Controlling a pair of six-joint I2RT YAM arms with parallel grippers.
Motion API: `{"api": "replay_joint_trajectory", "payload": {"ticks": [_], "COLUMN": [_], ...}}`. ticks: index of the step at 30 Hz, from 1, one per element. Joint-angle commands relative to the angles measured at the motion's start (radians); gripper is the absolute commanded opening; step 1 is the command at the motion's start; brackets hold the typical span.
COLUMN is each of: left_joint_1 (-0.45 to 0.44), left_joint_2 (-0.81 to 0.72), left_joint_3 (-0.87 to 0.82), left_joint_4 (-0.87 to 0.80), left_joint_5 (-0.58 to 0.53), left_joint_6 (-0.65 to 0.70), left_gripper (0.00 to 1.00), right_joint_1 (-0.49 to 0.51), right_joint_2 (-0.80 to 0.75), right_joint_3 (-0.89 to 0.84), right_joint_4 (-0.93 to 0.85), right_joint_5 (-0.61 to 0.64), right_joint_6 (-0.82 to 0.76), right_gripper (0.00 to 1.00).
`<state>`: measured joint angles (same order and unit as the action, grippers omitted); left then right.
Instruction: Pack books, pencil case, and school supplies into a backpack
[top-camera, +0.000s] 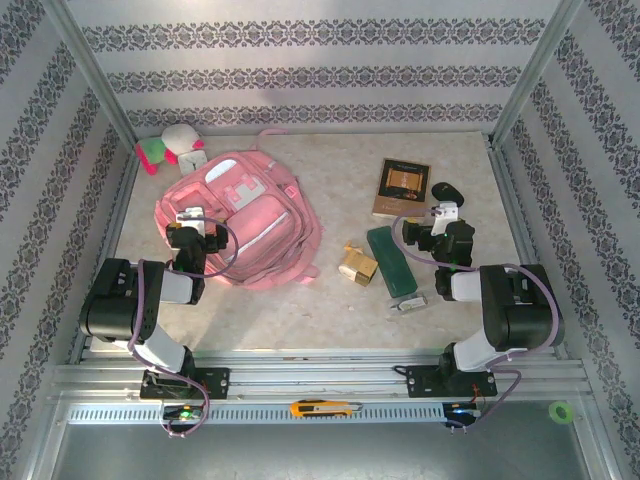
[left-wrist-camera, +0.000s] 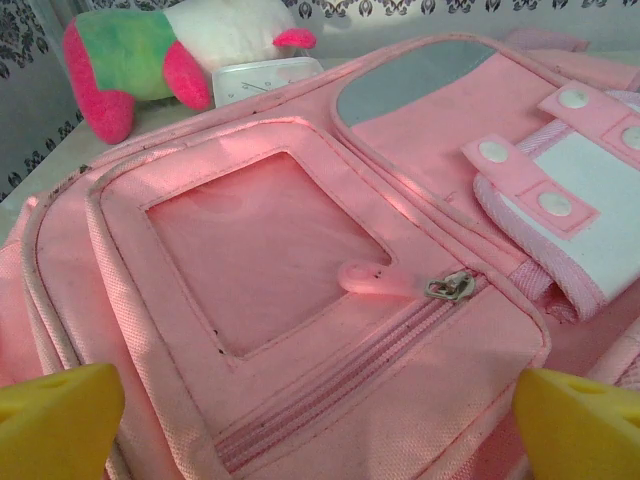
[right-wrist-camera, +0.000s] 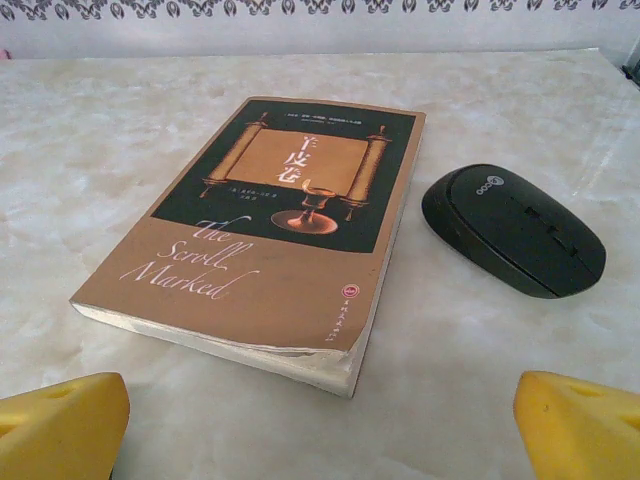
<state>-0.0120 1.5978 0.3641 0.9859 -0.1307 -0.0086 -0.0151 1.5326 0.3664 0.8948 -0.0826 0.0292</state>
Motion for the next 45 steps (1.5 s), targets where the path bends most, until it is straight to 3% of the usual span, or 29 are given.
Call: {"api": "replay_joint_trajectory", "payload": {"ticks": [1,34,37,39,42,45], "left_joint_1": [-0.003,-0.003,-0.023,-0.038,-0.049,-0.073], "left_joint_2": [-0.003,-0.025,-0.162,-0.253,-0.336,-0.340], "left_joint_3": [0.006,0.007,0.057,0.138,0.267,0.429], "left_joint_4": [0.001,-0.021,-0.220,-0.422,-0.662,-0.964], "left_joint_5": [0.011,0.072,0.053,0.052,0.072,0.145], "left_joint_6": [-0.013,0.008,0.027,0.021,-0.072,-0.199], "left_gripper": [0.99,0.98,0.94,0.92,0.88,0.82], "right_joint_1": [0.007,-0.009,-0.009,-0.009,-0.013,-0.003], "right_joint_2": [-0.009,-0.015,-0.131,-0.248,-0.375,-0.444], "right_joint_3": [0.013,0.020,0.063,0.151,0.304,0.408], "right_joint_4": [0.037,0.029,-0.136,-0.430,-0.807,-1.057], "right_joint_5": [0.007,-0.007,-0.015,0.014,-0.002,-0.068], "right_joint_6": [-0.005,0.015,0.014,0.086,0.193,0.310], "right_gripper": [0.98,0.98,0.98,0.98,0.98,0.98]}}
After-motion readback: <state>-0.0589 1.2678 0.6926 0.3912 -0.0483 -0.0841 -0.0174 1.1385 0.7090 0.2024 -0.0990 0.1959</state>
